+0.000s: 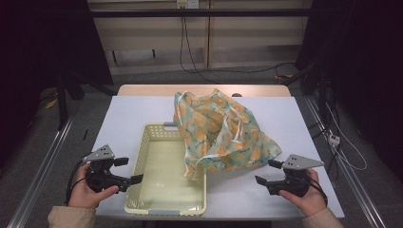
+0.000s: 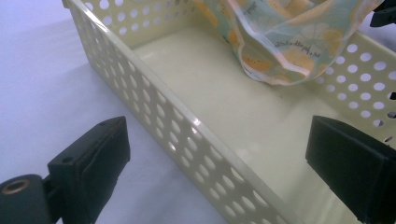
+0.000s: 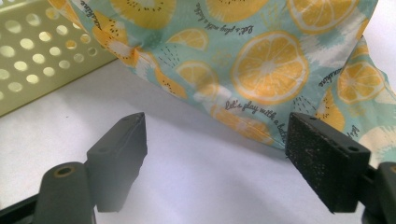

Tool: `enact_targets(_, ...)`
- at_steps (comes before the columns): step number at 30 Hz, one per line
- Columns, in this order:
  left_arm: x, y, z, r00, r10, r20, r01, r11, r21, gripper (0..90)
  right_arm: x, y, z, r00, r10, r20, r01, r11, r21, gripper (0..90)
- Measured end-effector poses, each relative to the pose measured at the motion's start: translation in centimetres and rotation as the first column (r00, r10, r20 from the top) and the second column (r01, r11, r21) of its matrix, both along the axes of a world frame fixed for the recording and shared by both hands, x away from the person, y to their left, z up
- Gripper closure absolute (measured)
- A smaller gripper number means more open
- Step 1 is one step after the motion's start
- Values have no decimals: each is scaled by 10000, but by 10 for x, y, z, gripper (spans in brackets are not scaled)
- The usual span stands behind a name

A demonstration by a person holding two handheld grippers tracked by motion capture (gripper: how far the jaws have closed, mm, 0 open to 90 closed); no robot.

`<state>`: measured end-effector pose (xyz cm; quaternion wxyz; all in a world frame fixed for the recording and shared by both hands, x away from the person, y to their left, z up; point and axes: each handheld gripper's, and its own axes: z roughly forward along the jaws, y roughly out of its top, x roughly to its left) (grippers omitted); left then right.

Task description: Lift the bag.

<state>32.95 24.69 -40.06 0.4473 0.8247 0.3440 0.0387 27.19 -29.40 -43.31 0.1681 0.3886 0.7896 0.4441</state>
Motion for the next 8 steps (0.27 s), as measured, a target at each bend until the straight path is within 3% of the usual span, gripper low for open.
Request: enact_targets(8, 0, -2, 0, 10000, -16, -3, 16, 10000, -39, 62, 0, 0, 0, 10000, 10, 27, -10, 10000, -12, 211)
